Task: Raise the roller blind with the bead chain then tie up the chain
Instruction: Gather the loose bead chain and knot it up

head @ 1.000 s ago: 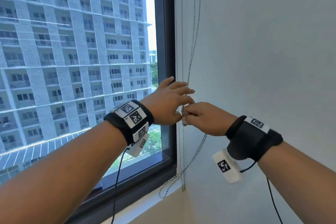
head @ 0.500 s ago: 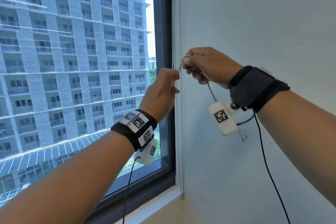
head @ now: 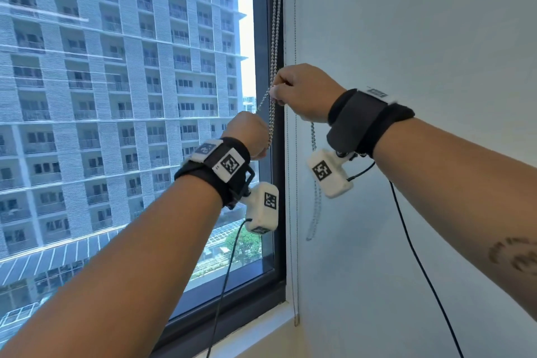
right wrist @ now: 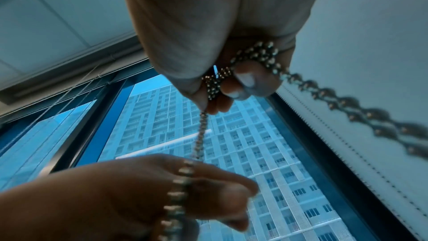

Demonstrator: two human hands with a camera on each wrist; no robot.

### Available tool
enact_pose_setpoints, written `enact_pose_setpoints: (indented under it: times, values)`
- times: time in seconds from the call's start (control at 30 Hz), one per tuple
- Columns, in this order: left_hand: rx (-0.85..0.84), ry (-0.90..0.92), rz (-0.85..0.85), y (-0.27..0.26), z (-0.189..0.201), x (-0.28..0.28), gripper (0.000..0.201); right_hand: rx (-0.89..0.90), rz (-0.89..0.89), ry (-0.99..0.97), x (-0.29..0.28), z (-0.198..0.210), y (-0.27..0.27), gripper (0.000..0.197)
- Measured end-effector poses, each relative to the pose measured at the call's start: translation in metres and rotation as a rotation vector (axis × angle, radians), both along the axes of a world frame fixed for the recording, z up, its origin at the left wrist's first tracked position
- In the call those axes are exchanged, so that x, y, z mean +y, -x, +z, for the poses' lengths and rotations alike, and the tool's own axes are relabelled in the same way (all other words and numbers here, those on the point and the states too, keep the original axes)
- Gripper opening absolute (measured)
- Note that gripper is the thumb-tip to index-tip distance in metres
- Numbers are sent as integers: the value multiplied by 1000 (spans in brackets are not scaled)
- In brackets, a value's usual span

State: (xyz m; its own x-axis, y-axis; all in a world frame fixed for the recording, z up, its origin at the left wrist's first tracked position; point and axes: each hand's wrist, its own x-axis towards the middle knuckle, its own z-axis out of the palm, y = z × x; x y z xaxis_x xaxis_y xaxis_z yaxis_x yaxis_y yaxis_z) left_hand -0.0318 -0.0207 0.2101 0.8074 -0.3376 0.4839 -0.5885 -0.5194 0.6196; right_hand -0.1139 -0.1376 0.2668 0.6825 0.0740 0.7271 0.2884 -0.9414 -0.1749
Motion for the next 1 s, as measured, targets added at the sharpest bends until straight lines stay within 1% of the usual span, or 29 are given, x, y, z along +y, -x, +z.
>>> enact_pose_setpoints:
  times: [0.03,0.07,0.13,0.2,0.3,0.37,0.43,0.5,0.53,0.6,0.67,0.73,0.8,0.83,0.93,1.0]
  values:
    - [46,-42,-42,2,5,4,10,-12,-26,25,-5,0,-2,25]
    - [78,-50,-76,3,10,9,16,-24,-40,26,-12,-1,-4,25]
    - [131,-19,-187,7,17,21,42,-52,-22,-50,-24,-4,-1,20]
    - [185,27,-299,16,22,29,49,-112,43,-187,-35,-11,5,13]
    - [274,158,-455,28,22,32,55,-156,137,-364,-47,-26,13,12]
    - [347,290,-491,30,18,26,62,-172,204,-470,-49,-39,16,10]
    - [446,431,-502,29,13,16,65,-180,252,-569,-48,-51,16,11]
    - [517,499,-514,30,5,6,68,-175,266,-611,-46,-63,14,11]
    - [525,499,-514,32,1,1,67,-169,269,-605,-43,-68,13,10]
    - [484,455,-499,34,-8,-10,62,-160,265,-570,-38,-76,11,10]
    - [447,421,-485,37,-16,-20,58,-172,202,-495,-38,-82,7,10]
    - [452,422,-480,38,-21,-25,55,-161,146,-456,-40,-86,5,14]
    - [471,425,-497,39,-24,-25,50,-82,210,-517,-42,-90,7,7]
    - [476,422,-504,39,-25,-23,47,-42,239,-543,-43,-92,9,8]
    - [449,417,-481,44,-31,-22,39,14,263,-599,-44,-101,12,19]
    - [417,430,-455,46,-32,-23,35,-51,273,-642,-40,-108,11,29]
